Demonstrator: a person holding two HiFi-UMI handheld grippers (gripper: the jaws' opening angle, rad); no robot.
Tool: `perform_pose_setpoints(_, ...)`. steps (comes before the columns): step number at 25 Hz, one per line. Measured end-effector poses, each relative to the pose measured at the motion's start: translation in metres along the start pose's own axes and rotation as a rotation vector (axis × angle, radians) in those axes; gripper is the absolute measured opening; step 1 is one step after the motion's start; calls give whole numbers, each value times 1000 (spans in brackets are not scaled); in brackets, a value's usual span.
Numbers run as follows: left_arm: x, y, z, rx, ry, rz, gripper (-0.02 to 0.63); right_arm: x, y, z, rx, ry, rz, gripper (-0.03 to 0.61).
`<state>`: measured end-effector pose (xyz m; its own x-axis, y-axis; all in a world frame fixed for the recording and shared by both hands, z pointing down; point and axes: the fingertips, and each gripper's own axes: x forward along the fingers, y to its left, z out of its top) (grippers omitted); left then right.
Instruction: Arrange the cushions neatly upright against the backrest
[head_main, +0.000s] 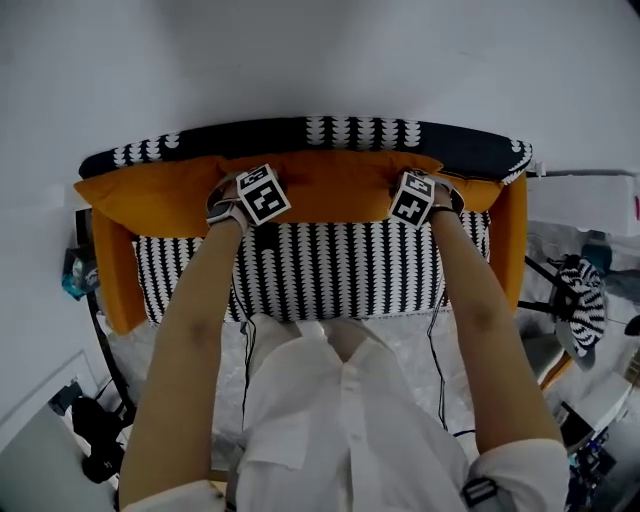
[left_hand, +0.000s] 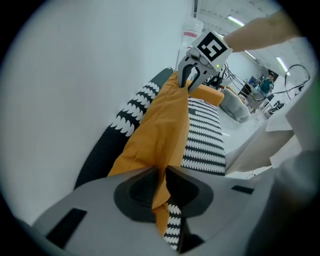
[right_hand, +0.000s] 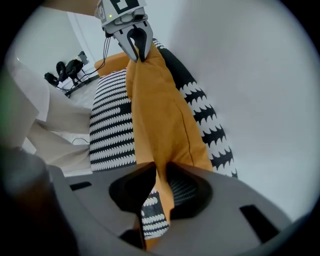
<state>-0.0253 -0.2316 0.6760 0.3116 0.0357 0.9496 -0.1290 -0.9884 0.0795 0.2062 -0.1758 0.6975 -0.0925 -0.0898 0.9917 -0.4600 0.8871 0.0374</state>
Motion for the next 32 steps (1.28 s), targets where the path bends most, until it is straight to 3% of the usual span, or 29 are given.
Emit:
perform_pose_setpoints(4,-3,-2,4,-60,-46,-2,106,-9,-2,2,47,-28,-5,92)
perform_pose_setpoints(9,-18,2,11,-135,-117,2,110,-30,-14,12,165,-138,-39,92)
perform_pose_setpoints(12,-36,7,20,-208,-216,22,110,-56,-26,19,329,-292,-89,87)
perform_pose_setpoints(17,-87,3,32,-427,-469,35,66,-112,-31,21,688,-629,-128,60)
perform_pose_setpoints(22,-148,-10,37,-518,-694,97,40,-164,-22,8,932,-908,-164,24)
perform_pose_setpoints(26,-192,-21,37,-587,-835,152,21,-202,-7,3,1008,-1059,-184,12)
perform_pose_setpoints(32,-259,-40,30,-605,-993,285,15,-251,11,11,999,-1195,-199,8)
